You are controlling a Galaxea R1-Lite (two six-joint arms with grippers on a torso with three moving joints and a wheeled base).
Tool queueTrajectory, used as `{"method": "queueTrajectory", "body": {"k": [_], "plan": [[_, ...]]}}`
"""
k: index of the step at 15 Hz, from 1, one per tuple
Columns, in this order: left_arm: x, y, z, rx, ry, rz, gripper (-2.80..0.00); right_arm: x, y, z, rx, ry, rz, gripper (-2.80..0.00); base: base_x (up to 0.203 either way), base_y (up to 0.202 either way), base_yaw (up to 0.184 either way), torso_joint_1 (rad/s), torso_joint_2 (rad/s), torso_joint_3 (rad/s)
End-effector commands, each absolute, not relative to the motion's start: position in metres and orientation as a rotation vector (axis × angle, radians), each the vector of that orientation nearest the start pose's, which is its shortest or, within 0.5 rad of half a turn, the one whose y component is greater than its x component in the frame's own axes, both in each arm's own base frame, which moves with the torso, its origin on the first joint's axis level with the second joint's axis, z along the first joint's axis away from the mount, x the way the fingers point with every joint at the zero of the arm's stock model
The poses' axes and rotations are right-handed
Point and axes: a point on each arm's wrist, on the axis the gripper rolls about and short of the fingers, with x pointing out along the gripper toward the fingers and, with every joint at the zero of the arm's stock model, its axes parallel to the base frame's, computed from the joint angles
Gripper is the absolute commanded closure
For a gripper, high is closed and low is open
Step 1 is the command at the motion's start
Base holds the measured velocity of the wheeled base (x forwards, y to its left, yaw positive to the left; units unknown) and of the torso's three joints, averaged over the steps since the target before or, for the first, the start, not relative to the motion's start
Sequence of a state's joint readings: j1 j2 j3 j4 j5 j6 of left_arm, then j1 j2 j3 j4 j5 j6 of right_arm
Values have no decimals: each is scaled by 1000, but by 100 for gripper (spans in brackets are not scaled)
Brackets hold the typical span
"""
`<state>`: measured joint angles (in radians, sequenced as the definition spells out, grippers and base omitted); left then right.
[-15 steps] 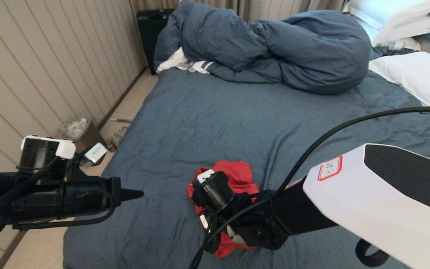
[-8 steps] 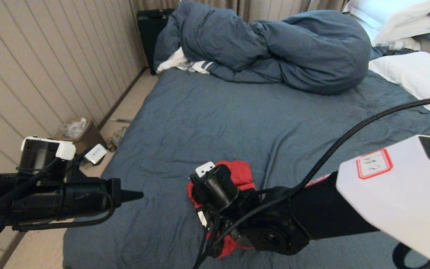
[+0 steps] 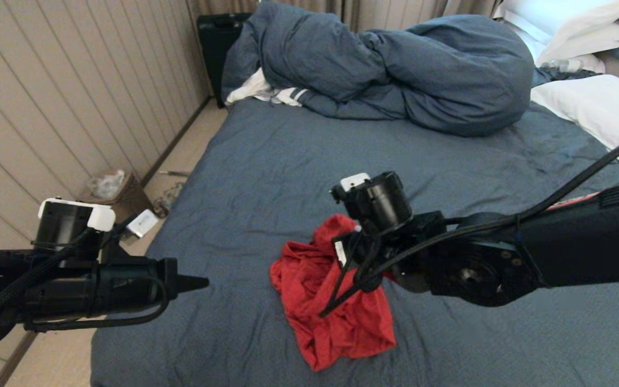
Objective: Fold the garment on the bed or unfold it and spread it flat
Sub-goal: Unford the red T-shirt
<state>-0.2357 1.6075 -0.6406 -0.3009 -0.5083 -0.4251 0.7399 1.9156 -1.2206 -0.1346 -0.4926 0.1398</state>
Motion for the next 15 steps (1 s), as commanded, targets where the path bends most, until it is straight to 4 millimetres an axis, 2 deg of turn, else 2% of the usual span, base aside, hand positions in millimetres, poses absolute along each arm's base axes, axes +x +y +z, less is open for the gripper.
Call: {"method": "queueTrajectory", "body": {"k": [1,5,8,10,12,14,15], "plan": [[244,-70,134,-487,833,-561,0,291,210,183,-161,466,123,0,0,0,0,0,0,0],[242,-72,133,-484,838,-570,0,315,134,177,-123,499,-84,0,0,0,0,0,0,0],[241,-75,133,-480,842,-580,0,325,93,167,-106,491,-196,0,0,0,0,0,0,0],[241,-76,133,-479,843,-582,0,325,66,150,-100,522,-274,0,0,0,0,0,0,0],[240,-77,133,-476,846,-586,0,322,54,130,-98,537,-306,0,0,0,0,0,0,0],[240,-78,132,-474,849,-590,0,323,52,110,-111,549,-308,0,0,0,0,0,0,0],[240,-78,132,-474,850,-590,0,324,53,107,-112,542,-306,0,0,0,0,0,0,0]]}}
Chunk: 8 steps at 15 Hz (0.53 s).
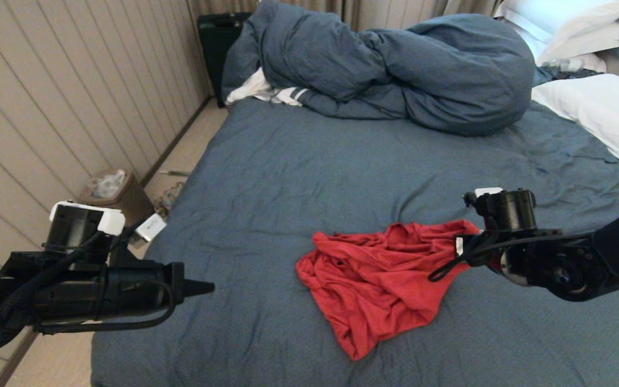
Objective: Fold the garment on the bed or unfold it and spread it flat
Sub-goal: Unford the red T-shirt
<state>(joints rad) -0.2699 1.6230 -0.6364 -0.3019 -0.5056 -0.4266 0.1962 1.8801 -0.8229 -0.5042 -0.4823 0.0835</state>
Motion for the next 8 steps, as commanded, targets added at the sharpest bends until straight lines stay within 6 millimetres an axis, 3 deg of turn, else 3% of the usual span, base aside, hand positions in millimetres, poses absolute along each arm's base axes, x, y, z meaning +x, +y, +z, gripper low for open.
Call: {"method": "queueTrajectory", "body": {"k": [1,2,5,8], "plan": [[240,-79,132,-474,849,-591,0,324,54,106,-118,538,-302,-182,0,0,0,0,0,0],[240,-79,132,-474,851,-591,0,322,54,107,-119,535,-291,-280,0,0,0,0,0,0],[239,-79,132,-473,850,-592,0,314,56,131,-74,476,-185,-280,0,0,0,0,0,0],[233,-79,136,-469,836,-603,0,305,65,177,-19,352,-36,-280,0,0,0,0,0,0]]}}
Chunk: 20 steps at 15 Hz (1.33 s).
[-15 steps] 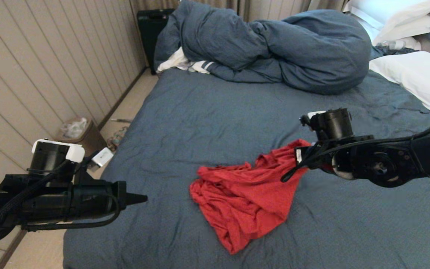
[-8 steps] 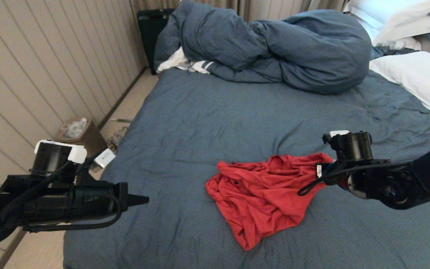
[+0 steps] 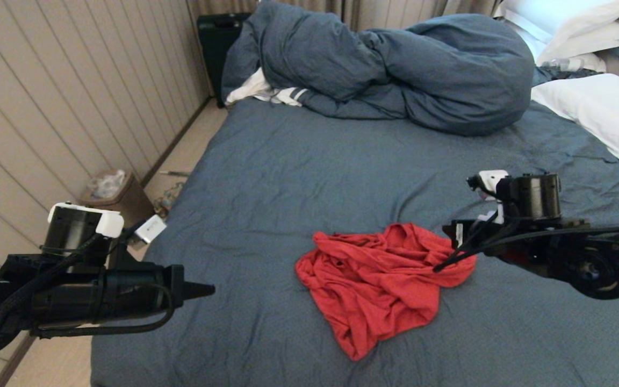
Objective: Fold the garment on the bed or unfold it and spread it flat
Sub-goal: Unford the red T-shirt
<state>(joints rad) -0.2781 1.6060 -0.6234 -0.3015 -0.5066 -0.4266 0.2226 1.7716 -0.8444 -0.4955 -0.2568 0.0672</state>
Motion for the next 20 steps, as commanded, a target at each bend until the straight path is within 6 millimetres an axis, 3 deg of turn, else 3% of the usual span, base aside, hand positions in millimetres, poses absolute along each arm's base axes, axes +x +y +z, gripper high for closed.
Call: {"method": "queueTrajectory", "body": {"k": [1,2,3,6,10,11,12,18,20], "plan": [[231,-78,139,-469,826,-607,0,303,79,180,-29,358,14,-280,0,0,0,0,0,0],[229,-78,140,-469,822,-609,0,300,98,182,-46,377,76,-38,0,0,0,0,0,0],[228,-77,141,-468,816,-611,0,298,119,181,-65,400,137,0,0,0,0,0,0,0],[227,-77,142,-468,815,-611,0,316,167,169,-121,479,239,0,0,0,0,0,0,0],[227,-77,142,-468,813,-610,0,329,212,153,-186,519,328,0,0,0,0,0,0,0],[227,-77,142,-467,813,-609,0,330,221,148,-207,523,342,-211,0,0,0,0,0,0],[227,-77,142,-467,813,-609,0,333,232,139,-233,531,355,-280,0,0,0,0,0,0],[225,-78,139,-465,825,-616,0,343,264,118,-339,503,405,-280,0,0,0,0,0,0],[224,-79,137,-462,821,-621,0,354,273,101,-350,505,382,-280,0,0,0,0,0,0]]}}
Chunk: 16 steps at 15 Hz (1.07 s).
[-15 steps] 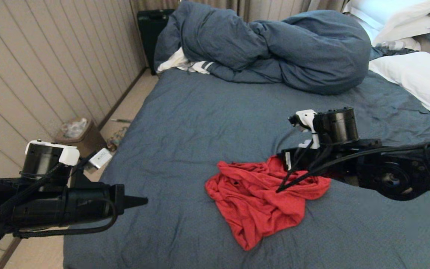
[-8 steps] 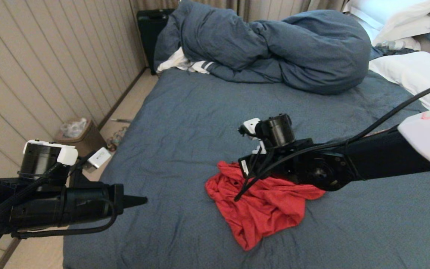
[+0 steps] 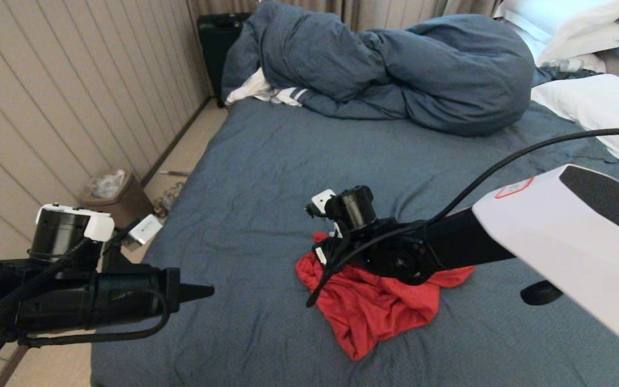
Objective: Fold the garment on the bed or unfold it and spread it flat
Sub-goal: Unford the red T-shirt
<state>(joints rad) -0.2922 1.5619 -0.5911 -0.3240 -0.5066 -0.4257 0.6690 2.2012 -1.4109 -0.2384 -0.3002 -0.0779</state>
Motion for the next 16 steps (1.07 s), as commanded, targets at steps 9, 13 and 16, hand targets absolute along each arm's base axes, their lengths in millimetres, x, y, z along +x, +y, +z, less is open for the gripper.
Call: {"method": "queueTrajectory", "body": {"k": [9,13,16], "plan": [[224,-90,127,-448,873,-649,0,378,281,87,-354,472,306,0,0,0,0,0,0,0],[224,-90,127,-447,871,-648,0,388,270,98,-328,449,271,0,0,0,0,0,0,0],[223,-92,125,-445,883,-654,0,409,238,126,-289,390,155,0,0,0,0,0,0,0]]}}
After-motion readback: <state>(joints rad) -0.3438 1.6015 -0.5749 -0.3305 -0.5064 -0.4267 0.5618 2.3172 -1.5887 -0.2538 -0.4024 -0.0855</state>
